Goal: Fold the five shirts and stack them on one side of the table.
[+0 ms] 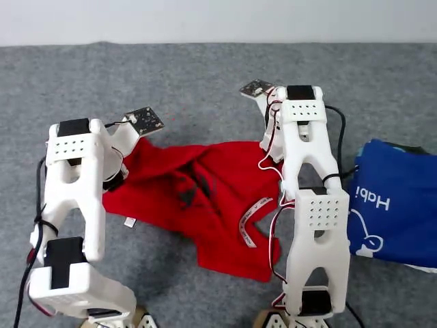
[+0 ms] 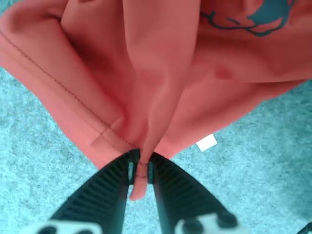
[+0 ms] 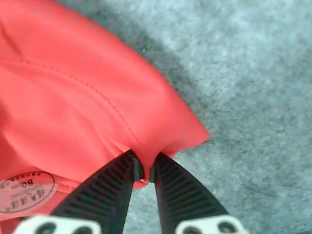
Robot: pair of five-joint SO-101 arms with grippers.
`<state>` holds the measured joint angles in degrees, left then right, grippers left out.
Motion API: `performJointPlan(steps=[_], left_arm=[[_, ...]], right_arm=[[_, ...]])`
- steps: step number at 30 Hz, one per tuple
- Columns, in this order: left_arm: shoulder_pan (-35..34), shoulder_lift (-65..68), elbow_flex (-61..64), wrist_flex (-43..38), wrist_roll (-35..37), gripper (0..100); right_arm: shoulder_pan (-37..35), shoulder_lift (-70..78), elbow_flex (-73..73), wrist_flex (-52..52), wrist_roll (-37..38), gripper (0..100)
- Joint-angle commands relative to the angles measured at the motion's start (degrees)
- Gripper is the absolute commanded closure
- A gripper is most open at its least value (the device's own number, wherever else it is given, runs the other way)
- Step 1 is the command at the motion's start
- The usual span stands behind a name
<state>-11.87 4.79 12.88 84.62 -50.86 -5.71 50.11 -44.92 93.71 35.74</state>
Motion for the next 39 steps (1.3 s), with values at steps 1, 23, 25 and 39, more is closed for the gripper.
performJointPlan(steps=[1,23,25,39], left_arm=[[0.35,-3.43,-1.10,-0.88,-0.44,100],[0.44,-6.15,-9.63,-42.81,17.85,99],[0.62,-3.08,-10.07,-45.89,17.85,99],[1.85,15.21,-31.69,-46.42,17.93,99]], right_arm=[[0.66,-5.93,-4.66,1.98,0.79,98.7],[2.95,-11.82,-34.90,-14.73,3.16,98.6],[3.82,-11.21,-34.90,-17.54,3.08,98.6],[5.41,-11.82,-34.99,-25.98,3.08,98.6]])
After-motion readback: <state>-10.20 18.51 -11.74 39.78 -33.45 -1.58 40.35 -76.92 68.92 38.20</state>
